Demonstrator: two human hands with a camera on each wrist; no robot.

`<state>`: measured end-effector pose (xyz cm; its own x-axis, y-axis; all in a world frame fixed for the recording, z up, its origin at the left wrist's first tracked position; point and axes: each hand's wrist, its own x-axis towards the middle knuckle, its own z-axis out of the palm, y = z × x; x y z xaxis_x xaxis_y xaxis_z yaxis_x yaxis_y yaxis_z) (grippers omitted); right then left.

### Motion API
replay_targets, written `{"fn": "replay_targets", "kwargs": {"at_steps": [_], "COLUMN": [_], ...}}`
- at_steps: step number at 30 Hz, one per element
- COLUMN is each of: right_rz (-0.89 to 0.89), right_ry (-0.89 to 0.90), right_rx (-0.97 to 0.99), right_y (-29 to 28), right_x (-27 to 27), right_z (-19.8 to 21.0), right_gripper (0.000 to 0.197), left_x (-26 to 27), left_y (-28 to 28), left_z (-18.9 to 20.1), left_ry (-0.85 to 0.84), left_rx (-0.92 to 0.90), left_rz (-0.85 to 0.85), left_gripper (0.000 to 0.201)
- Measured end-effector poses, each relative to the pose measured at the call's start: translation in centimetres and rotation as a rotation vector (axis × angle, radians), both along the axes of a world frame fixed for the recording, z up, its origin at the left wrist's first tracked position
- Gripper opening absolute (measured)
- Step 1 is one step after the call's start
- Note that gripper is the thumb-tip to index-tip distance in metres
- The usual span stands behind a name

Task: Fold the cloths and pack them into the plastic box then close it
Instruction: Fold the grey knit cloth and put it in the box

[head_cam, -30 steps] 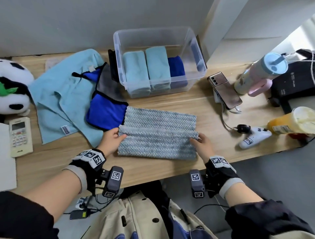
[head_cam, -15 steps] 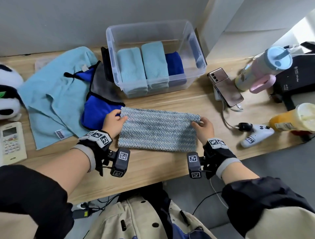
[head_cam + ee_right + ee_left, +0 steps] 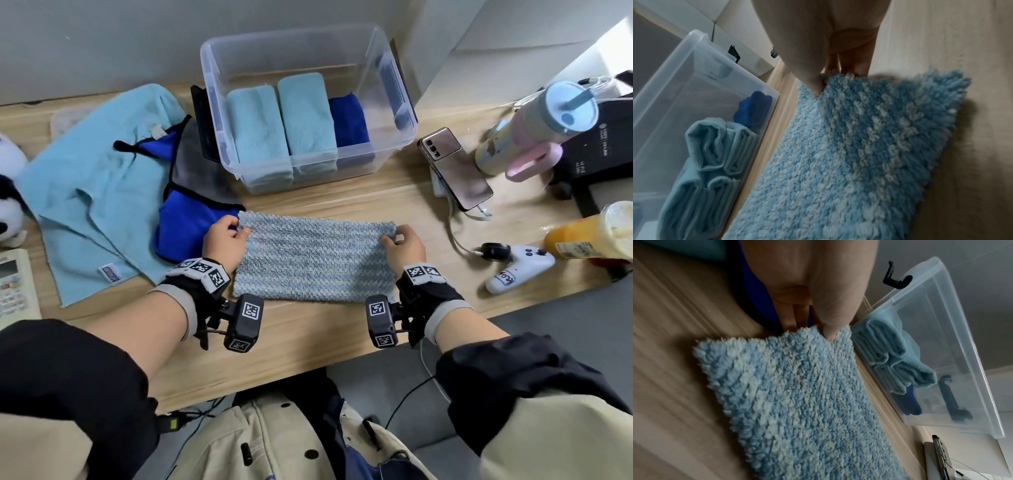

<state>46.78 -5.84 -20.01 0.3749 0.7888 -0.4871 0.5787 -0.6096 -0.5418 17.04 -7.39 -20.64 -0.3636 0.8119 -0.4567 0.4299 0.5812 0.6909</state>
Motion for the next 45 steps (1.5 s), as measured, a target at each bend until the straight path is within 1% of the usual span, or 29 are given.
{"fn": "replay_targets", "kwargs": {"at_steps": [2, 4, 6, 9, 11, 14, 16, 18, 19, 21, 23, 24, 25, 27, 29, 32, 34, 36, 37, 38, 39, 40, 42, 45], "right_rz": [-0.028, -0.081, -0.113, -0.022, 0.012, -0.001, 0.103, 0.258, 0.332, 0.469, 0.599, 0.660, 0.714, 0.781, 0.810, 0.797, 0.765, 0.778, 0.780, 0.764, 0.727, 0.675, 0.558, 0.452], "right_ry": [-0.024, -0.054, -0.062, -0.061, 0.018, 0.208, 0.252, 0.258, 0.274, 0.328, 0.381, 0.392, 0.404, 0.434, 0.456, 0.424, 0.418, 0.347, 0.299, 0.262, 0.245, 0.264, 0.370, 0.417], "right_rx": [-0.009, -0.001, -0.013, -0.102, -0.110, 0.012, 0.095, 0.139, 0.160, 0.216, 0.259, 0.277, 0.296, 0.324, 0.307, 0.238, 0.153, 0.076, 0.065, 0.088, 0.133, 0.194, 0.296, 0.420], "right_y": [-0.1, -0.6, -1.3, -2.3, -2.6, -2.9, -2.9, -2.9, -2.9, -2.9, -3.1, -3.0, -3.0, -2.7, -2.4, -2.2, -2.1, -1.9, -1.8, -1.8, -1.7, -1.5, -1.1, -0.1], "right_x": [-0.1, -0.1, -0.2, -0.4, -0.5, -1.5, -2.5, -3.6, -4.2, -4.9, -5.6, -5.9, -6.1, -6.2, -6.1, -5.5, -4.8, -3.9, -3.4, -2.9, -2.6, -2.3, -2.2, -3.2], "right_z": [0.4, 0.9, 1.3, 1.5, 1.4, 2.2, 3.4, 4.9, 5.6, 7.1, 8.7, 9.4, 10.1, 11.2, 12.0, 12.7, 12.8, 12.7, 12.7, 12.9, 12.9, 13.1, 13.7, 14.9], "right_gripper": [0.027, 0.033, 0.035, 0.032, 0.023, 0.007, 0.008, 0.007, 0.010, 0.024, 0.036, 0.040, 0.040, 0.035, 0.027, 0.027, 0.026, 0.023, 0.015, 0.014, 0.020, 0.021, 0.007, 0.014], "left_x": [0.1, 0.1, 0.1, 0.0, 0.1, 1.0, 2.3, 3.8, 4.5, 5.7, 6.4, 6.4, 6.3, 5.9, 5.5, 4.9, 4.5, 4.0, 3.7, 3.3, 2.9, 2.6, 2.1, 1.7], "left_y": [0.0, -0.1, -0.4, -0.8, -1.1, -1.3, -1.2, -0.7, -0.5, 0.2, 1.0, 1.4, 1.7, 1.9, 1.8, 1.2, 0.9, 0.7, 0.8, 0.7, 0.7, 0.7, 0.8, 1.2], "left_z": [0.5, 1.1, 1.6, 1.9, 2.1, 3.2, 4.5, 6.3, 7.4, 9.7, 11.5, 12.3, 12.9, 13.7, 14.4, 14.8, 14.8, 14.6, 14.4, 14.3, 14.2, 14.3, 14.5, 15.8], "left_ry": [0.049, 0.080, 0.103, 0.152, 0.169, 0.157, 0.111, -0.010, -0.086, -0.215, -0.297, -0.319, -0.329, -0.323, -0.337, -0.386, -0.382, -0.374, -0.374, -0.379, -0.386, -0.394, -0.381, -0.344], "left_rx": [-0.014, -0.024, -0.020, 0.015, 0.069, 0.168, 0.213, 0.246, 0.254, 0.242, 0.170, 0.126, 0.094, 0.080, 0.091, 0.110, 0.149, 0.186, 0.195, 0.209, 0.226, 0.244, 0.282, 0.341], "left_rz": [0.007, 0.016, 0.018, 0.010, -0.005, -0.123, -0.233, -0.360, -0.437, -0.589, -0.700, -0.740, -0.771, -0.811, -0.813, -0.757, -0.716, -0.646, -0.601, -0.559, -0.519, -0.481, -0.422, -0.367], "left_gripper": [0.024, 0.026, 0.031, 0.039, 0.038, 0.031, 0.031, 0.039, 0.046, 0.064, 0.078, 0.079, 0.075, 0.053, 0.034, 0.023, 0.013, 0.013, 0.014, 0.015, 0.016, 0.017, 0.022, 0.029]}}
